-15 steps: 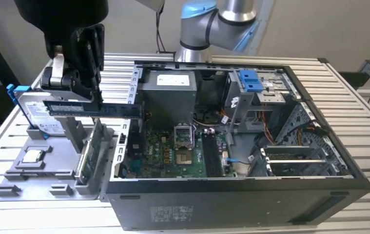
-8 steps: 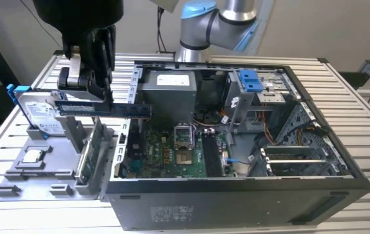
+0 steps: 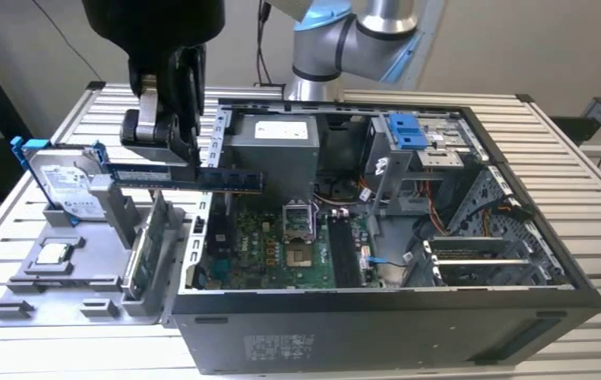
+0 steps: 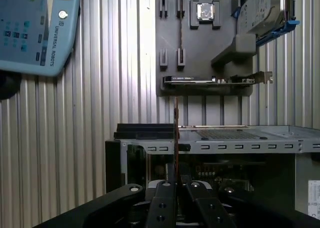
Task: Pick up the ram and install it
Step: 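Pick up the ram and move it above insertion slot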
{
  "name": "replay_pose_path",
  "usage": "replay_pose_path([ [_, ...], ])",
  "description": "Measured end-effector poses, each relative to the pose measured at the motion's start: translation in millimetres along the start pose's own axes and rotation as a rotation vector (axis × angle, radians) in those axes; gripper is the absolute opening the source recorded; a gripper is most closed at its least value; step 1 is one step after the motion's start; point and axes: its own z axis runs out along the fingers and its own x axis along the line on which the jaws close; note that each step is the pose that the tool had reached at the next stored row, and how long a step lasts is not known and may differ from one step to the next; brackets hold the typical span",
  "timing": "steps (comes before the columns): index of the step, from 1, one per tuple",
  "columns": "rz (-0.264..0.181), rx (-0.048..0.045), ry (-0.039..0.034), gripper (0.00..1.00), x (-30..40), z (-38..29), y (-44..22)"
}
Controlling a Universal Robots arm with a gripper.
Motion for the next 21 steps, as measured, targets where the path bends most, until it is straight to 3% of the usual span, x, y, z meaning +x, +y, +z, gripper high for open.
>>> replay_pose_path([
  [21, 0.000, -0.0024, 0.0001, 0.14, -1.2, -1.9, -37.2],
])
